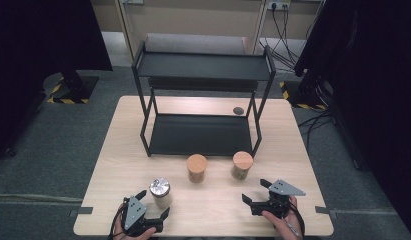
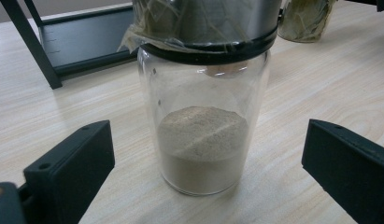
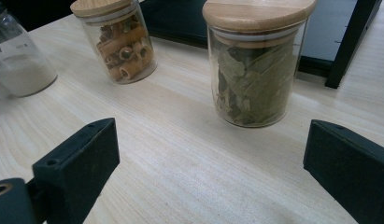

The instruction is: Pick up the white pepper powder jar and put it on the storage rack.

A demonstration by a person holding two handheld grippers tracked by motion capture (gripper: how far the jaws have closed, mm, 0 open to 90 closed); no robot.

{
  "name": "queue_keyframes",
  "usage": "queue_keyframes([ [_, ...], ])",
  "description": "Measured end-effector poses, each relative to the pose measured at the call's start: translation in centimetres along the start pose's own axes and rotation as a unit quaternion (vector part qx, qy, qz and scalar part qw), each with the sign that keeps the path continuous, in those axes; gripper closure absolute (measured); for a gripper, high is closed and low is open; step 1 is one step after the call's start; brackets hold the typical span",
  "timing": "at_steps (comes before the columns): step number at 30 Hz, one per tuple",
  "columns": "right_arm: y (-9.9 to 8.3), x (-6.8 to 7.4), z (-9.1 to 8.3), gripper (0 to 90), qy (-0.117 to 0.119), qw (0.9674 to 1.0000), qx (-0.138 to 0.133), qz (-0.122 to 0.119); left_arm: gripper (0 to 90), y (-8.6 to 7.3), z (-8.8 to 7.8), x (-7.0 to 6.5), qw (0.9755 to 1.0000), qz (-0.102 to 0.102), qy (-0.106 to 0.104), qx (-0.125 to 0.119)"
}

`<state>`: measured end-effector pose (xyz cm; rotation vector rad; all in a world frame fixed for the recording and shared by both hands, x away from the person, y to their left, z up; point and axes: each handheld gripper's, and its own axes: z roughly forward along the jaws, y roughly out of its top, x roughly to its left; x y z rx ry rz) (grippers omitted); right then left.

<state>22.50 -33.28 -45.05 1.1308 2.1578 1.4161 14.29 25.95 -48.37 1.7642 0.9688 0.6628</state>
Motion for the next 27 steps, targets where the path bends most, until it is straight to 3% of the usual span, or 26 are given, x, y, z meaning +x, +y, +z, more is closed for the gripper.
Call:
queue_keyframes([
  [27,0.04,-0.23,-0.13,4.3,0.003,1.0000,-0.004,0.005,2.3,0.08,0.10,0.03,1.0000,-0.004,0.000,-0.003],
])
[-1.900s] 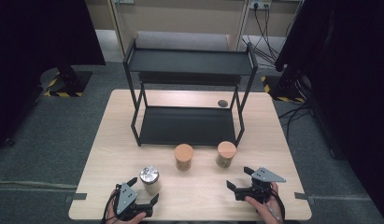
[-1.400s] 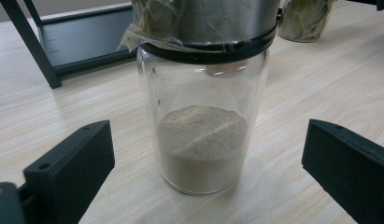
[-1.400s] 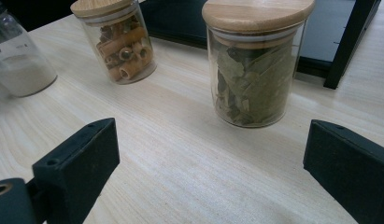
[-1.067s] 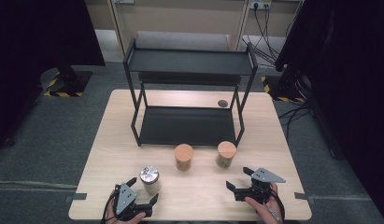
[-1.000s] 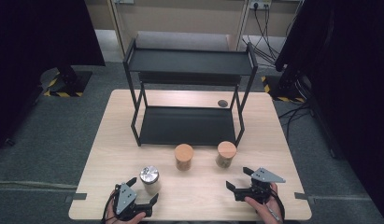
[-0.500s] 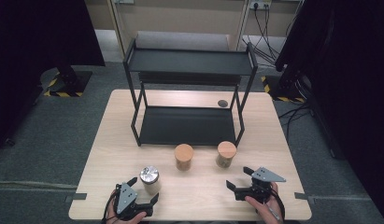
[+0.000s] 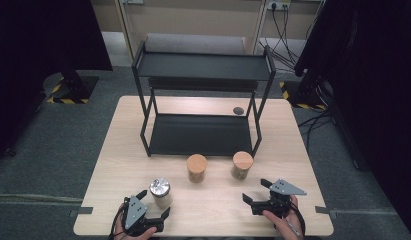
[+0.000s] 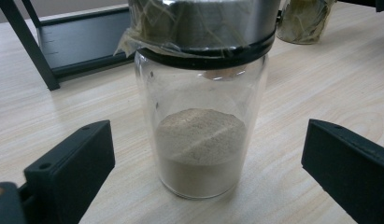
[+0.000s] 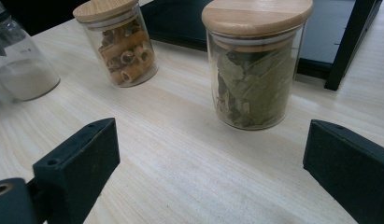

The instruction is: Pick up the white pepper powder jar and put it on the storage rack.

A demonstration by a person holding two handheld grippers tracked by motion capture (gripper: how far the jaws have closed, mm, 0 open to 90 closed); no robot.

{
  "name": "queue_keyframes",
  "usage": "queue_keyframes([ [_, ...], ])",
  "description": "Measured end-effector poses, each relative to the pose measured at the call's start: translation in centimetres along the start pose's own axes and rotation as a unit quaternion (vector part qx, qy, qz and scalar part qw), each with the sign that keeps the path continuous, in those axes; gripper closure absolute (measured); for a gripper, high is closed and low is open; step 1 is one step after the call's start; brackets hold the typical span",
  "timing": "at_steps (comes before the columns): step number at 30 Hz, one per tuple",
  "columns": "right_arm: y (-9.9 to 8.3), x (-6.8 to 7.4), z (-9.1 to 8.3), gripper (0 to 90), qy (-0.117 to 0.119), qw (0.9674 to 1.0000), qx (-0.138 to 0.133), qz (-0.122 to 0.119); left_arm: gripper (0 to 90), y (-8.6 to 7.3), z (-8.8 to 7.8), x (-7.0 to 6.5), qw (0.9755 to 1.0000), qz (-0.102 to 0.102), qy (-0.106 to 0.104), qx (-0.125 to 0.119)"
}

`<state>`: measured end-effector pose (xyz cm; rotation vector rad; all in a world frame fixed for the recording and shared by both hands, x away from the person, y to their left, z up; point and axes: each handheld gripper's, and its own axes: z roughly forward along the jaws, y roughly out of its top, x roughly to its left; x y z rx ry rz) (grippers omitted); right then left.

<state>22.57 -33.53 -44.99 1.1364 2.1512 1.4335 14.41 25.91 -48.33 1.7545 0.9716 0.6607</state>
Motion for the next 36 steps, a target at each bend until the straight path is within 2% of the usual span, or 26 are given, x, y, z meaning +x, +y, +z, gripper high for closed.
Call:
queue_keyframes([
  [9,0.0,0.1,-0.1,4.3,0.000,1.0000,-0.001,-0.002,2.4,0.1,-0.1,-0.1,1.0000,0.003,0.001,-0.005],
  [16,0.1,0.1,0.0,4.3,-0.001,1.0000,-0.001,-0.001,2.7,0.8,0.0,-0.3,0.9999,0.016,0.002,-0.006],
  [20,0.1,0.1,-0.1,4.3,0.000,1.0000,-0.001,-0.002,2.8,0.9,0.3,0.1,1.0000,0.003,-0.006,-0.001],
  [25,0.1,0.1,0.0,4.3,0.000,1.0000,0.001,-0.001,3.0,1.4,0.2,0.0,0.9999,0.013,0.002,-0.001],
  [36,0.2,0.2,0.1,4.3,0.000,1.0000,0.000,-0.003,3.1,2.1,1.2,0.1,0.9998,0.018,0.000,-0.003],
])
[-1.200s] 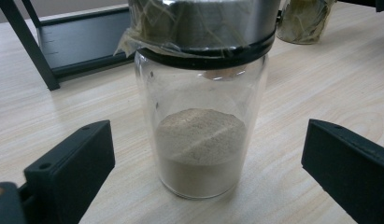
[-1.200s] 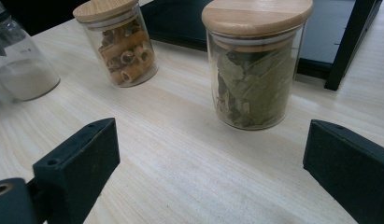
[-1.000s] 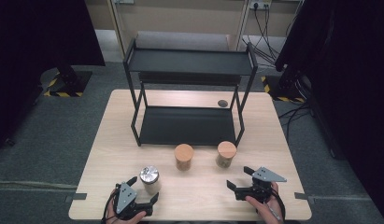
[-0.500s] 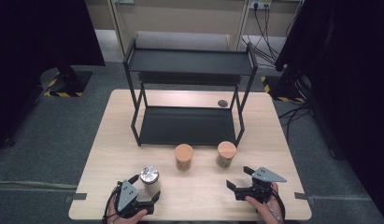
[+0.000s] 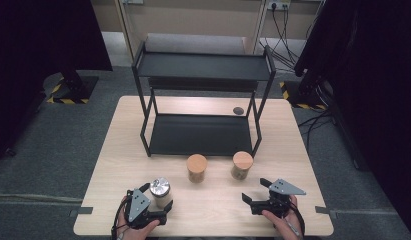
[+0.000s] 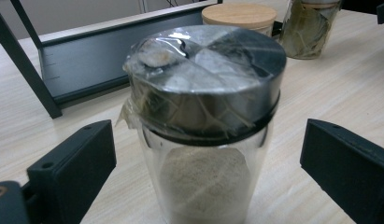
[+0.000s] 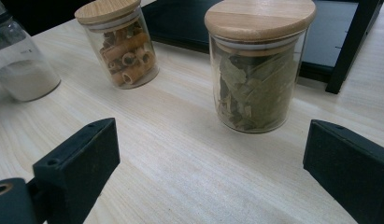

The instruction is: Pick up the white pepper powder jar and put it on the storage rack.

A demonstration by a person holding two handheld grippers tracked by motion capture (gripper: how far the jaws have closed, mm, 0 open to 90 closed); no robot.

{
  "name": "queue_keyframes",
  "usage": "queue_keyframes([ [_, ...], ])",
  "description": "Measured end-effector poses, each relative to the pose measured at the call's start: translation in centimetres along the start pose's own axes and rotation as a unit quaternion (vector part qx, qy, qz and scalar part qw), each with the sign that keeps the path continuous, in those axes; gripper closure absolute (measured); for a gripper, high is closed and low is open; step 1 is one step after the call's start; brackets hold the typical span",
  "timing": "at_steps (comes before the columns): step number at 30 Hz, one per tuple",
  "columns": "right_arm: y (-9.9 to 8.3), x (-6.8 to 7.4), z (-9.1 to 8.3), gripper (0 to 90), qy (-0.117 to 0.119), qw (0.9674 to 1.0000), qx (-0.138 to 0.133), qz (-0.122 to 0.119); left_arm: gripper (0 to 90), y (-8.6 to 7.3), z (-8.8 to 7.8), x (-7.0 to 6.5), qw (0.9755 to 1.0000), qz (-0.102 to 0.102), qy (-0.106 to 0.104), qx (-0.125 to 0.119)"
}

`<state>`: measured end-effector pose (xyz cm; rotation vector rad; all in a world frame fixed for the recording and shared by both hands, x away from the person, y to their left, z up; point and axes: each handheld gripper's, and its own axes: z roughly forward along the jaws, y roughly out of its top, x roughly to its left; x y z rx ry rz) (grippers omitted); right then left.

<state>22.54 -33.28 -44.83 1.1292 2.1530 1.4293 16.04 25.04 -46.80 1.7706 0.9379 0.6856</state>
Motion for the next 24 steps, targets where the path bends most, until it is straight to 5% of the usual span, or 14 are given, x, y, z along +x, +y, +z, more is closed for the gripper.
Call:
queue_keyframes([
  [24,-0.13,0.01,0.03,4.3,-0.002,1.0000,0.001,-0.002,6.0,-0.04,0.92,0.59,1.0000,-0.005,0.004,-0.005],
])
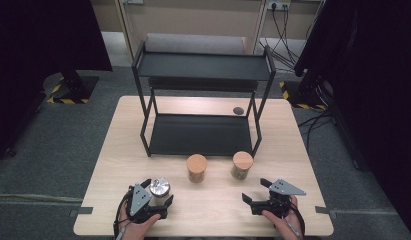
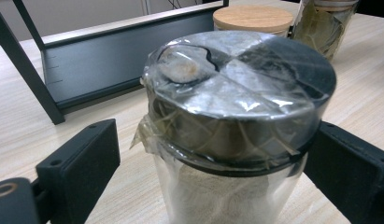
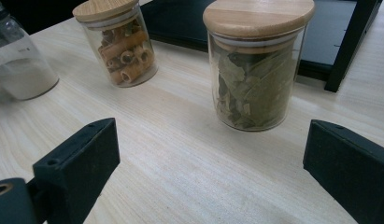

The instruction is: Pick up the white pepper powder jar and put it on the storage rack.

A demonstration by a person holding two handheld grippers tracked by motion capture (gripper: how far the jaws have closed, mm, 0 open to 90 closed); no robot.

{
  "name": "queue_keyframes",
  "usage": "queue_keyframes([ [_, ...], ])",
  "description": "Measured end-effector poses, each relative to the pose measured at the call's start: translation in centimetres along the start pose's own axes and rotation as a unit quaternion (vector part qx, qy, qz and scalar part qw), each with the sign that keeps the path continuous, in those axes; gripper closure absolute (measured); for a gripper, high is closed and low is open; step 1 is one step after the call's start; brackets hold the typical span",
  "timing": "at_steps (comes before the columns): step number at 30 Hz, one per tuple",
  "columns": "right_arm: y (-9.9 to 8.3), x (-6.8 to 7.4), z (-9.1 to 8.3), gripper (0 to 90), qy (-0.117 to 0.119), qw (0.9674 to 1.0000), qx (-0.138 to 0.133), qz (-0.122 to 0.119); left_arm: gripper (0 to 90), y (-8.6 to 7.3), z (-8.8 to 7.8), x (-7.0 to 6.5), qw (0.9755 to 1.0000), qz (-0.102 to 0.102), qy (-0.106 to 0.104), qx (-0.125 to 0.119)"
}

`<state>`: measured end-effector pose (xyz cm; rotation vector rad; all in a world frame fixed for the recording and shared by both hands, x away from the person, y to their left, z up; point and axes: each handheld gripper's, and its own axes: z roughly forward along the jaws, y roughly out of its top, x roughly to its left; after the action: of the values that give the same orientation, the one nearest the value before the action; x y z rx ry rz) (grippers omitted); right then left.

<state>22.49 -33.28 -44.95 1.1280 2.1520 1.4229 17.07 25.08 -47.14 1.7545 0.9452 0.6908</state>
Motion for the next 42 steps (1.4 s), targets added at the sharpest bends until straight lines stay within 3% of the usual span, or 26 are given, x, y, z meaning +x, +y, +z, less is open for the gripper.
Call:
queue_keyframes([
  [12,-0.08,0.05,0.20,4.3,0.003,1.0000,0.002,-0.001,7.3,0.06,0.26,-0.03,1.0000,0.003,-0.002,0.000],
  [26,-0.05,0.04,0.10,4.3,0.004,1.0000,0.002,-0.001,29.9,0.20,0.40,0.32,0.9997,0.012,-0.019,0.006],
  [42,-0.30,0.00,0.19,4.3,0.001,1.0000,-0.001,-0.002,30.9,0.03,0.26,0.61,0.9998,-0.002,-0.020,0.002],
])
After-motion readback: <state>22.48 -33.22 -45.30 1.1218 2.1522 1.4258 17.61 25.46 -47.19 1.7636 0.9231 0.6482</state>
